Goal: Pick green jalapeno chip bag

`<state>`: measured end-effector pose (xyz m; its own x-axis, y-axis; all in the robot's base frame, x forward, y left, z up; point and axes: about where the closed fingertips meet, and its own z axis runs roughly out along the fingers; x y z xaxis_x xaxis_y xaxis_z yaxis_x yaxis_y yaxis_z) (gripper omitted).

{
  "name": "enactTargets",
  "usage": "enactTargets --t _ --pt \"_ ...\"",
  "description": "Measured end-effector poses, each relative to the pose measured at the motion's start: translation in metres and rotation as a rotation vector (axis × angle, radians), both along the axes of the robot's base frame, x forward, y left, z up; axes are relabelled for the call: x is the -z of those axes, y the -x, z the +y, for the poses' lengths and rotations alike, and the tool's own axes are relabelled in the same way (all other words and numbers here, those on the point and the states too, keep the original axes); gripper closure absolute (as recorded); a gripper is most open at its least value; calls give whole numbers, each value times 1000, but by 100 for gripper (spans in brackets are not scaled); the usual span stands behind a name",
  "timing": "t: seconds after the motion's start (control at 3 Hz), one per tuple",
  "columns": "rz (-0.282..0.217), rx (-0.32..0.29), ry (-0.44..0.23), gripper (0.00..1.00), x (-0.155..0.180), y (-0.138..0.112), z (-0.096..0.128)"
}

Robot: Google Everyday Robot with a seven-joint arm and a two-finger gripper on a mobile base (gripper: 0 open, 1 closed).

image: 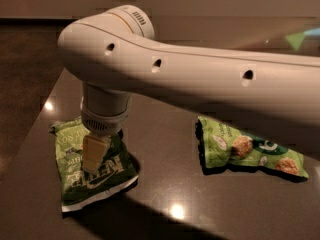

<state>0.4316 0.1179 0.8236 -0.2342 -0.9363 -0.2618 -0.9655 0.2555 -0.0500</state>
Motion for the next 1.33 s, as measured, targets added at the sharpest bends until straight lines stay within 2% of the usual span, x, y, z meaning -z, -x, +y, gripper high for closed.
enactTargets --t 0.67,1.0,1.33 --pt "-6 5 -6 87 -12 -1 -1" --pt "-40 31 -32 100 -38 -10 -16" --pt "-70 51 -59 100 -61 -18 -29"
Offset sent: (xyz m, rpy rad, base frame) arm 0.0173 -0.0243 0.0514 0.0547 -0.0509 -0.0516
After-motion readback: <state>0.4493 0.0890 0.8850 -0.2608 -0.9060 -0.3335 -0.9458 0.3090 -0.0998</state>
